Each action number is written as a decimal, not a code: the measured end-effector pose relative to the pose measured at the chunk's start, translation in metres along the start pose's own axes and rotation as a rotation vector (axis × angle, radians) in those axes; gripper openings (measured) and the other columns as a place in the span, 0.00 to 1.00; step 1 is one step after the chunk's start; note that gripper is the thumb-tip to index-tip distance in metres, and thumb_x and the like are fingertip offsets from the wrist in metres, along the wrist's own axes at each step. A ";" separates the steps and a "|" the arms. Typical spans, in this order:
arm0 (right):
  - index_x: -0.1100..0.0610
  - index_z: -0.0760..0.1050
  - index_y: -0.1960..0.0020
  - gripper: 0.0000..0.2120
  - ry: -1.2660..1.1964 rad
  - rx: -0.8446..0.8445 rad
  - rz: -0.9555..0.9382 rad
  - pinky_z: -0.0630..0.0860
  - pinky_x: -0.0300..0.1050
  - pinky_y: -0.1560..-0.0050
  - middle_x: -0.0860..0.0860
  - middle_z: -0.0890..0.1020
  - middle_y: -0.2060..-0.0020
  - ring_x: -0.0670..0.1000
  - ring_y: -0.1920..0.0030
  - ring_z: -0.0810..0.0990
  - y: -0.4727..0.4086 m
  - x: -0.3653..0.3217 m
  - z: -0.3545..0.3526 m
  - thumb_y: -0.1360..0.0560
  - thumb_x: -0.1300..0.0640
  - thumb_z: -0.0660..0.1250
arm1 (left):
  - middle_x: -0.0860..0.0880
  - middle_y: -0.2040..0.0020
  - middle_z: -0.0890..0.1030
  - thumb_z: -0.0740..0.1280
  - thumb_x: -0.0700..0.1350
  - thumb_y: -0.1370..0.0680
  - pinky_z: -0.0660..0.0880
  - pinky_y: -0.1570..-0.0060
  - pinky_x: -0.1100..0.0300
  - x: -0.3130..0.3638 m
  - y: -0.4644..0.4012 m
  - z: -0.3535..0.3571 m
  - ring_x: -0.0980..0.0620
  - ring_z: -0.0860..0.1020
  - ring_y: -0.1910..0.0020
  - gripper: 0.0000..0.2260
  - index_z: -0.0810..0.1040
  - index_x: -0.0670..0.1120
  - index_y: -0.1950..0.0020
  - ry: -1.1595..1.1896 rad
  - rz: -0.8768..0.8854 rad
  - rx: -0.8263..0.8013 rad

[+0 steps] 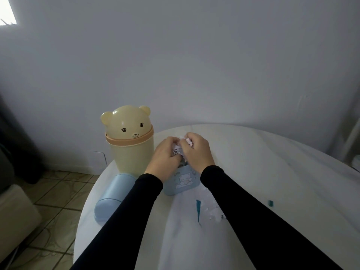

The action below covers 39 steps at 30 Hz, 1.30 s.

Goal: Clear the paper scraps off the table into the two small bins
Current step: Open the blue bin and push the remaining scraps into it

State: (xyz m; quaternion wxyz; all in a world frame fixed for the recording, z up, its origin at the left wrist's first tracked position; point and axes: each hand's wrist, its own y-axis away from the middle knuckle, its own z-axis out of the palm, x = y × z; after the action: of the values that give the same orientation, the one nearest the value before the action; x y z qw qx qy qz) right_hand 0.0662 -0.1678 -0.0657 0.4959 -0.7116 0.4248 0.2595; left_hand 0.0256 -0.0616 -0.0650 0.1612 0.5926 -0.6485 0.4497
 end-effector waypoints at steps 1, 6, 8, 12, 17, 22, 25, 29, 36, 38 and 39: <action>0.63 0.67 0.66 0.12 0.021 0.003 -0.030 0.64 0.40 0.66 0.53 0.70 0.68 0.49 0.67 0.68 0.003 0.004 0.001 0.26 0.61 0.64 | 0.49 0.46 0.76 0.64 0.37 0.27 0.68 0.58 0.70 0.000 0.001 -0.001 0.53 0.74 0.48 0.15 0.72 0.45 0.40 0.028 -0.013 -0.004; 0.56 0.71 0.62 0.07 0.065 -0.038 -0.098 0.65 0.32 0.64 0.49 0.71 0.62 0.48 0.63 0.69 0.007 0.009 -0.002 0.30 0.66 0.65 | 0.49 0.43 0.74 0.66 0.38 0.26 0.68 0.61 0.74 0.001 -0.003 -0.010 0.57 0.73 0.53 0.18 0.69 0.46 0.38 -0.001 -0.026 -0.090; 0.57 0.73 0.58 0.04 0.086 -0.096 -0.088 0.66 0.33 0.62 0.51 0.73 0.58 0.50 0.59 0.72 0.005 0.008 -0.006 0.30 0.65 0.65 | 0.49 0.46 0.75 0.69 0.39 0.28 0.68 0.67 0.74 0.004 -0.006 -0.016 0.61 0.71 0.61 0.20 0.69 0.47 0.38 -0.044 -0.019 -0.140; 0.55 0.74 0.53 0.07 0.062 -0.226 -0.119 0.72 0.40 0.56 0.52 0.75 0.53 0.50 0.54 0.75 0.000 0.004 -0.021 0.29 0.65 0.66 | 0.51 0.50 0.78 0.74 0.44 0.30 0.71 0.62 0.69 0.014 -0.010 -0.026 0.60 0.75 0.61 0.25 0.68 0.49 0.36 -0.157 -0.018 -0.228; 0.51 0.75 0.54 0.08 0.137 -0.278 -0.210 0.68 0.28 0.55 0.48 0.76 0.53 0.45 0.53 0.75 -0.003 0.004 -0.033 0.29 0.62 0.69 | 0.47 0.51 0.81 0.72 0.48 0.28 0.75 0.55 0.57 0.024 -0.013 -0.032 0.47 0.79 0.52 0.15 0.77 0.46 0.45 -0.335 -0.045 -0.397; 0.52 0.77 0.45 0.12 0.229 -0.277 -0.226 0.66 0.25 0.52 0.46 0.74 0.49 0.43 0.48 0.73 0.002 0.011 -0.049 0.28 0.55 0.71 | 0.48 0.31 0.73 0.68 0.52 0.25 0.67 0.37 0.59 0.027 -0.011 -0.043 0.49 0.72 0.34 0.26 0.69 0.48 0.29 -0.482 -0.053 -0.435; 0.52 0.76 0.40 0.16 0.233 -0.285 -0.220 0.68 0.29 0.49 0.46 0.74 0.46 0.43 0.46 0.75 0.009 0.013 -0.057 0.28 0.55 0.71 | 0.49 0.34 0.75 0.71 0.49 0.27 0.67 0.42 0.64 0.031 -0.008 -0.050 0.52 0.74 0.38 0.26 0.71 0.48 0.30 -0.468 -0.038 -0.362; 0.54 0.77 0.39 0.16 0.286 -0.375 -0.220 0.74 0.35 0.48 0.48 0.78 0.48 0.45 0.51 0.78 0.010 0.011 -0.055 0.26 0.58 0.69 | 0.48 0.40 0.80 0.68 0.42 0.25 0.72 0.44 0.64 0.036 -0.002 -0.042 0.51 0.78 0.43 0.17 0.77 0.47 0.36 -0.590 0.055 -0.322; 0.52 0.79 0.42 0.14 0.342 -0.285 -0.208 0.70 0.36 0.50 0.47 0.77 0.47 0.45 0.50 0.76 0.007 0.002 -0.057 0.27 0.54 0.71 | 0.47 0.49 0.83 0.66 0.41 0.23 0.69 0.54 0.67 0.026 0.006 -0.035 0.51 0.79 0.52 0.09 0.82 0.43 0.46 -0.496 0.095 -0.172; 0.52 0.76 0.39 0.16 0.370 -0.242 -0.164 0.71 0.38 0.49 0.47 0.76 0.48 0.46 0.51 0.75 0.010 0.005 -0.063 0.26 0.52 0.69 | 0.48 0.52 0.83 0.64 0.40 0.22 0.65 0.58 0.70 0.026 0.006 -0.043 0.53 0.76 0.57 0.09 0.82 0.44 0.47 -0.432 0.075 -0.094; 0.52 0.75 0.38 0.17 0.386 -0.235 -0.121 0.72 0.38 0.49 0.47 0.76 0.49 0.46 0.52 0.75 0.012 0.007 -0.065 0.26 0.51 0.69 | 0.49 0.54 0.82 0.64 0.39 0.22 0.64 0.59 0.72 0.025 0.007 -0.046 0.54 0.75 0.58 0.09 0.82 0.44 0.47 -0.429 0.057 -0.071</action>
State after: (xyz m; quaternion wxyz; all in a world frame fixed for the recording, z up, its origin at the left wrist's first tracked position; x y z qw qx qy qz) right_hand 0.0565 -0.2323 -0.0529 0.3338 -0.8251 0.4351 0.1360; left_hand -0.0016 -0.0422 -0.0241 0.0276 0.6503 -0.6997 0.2945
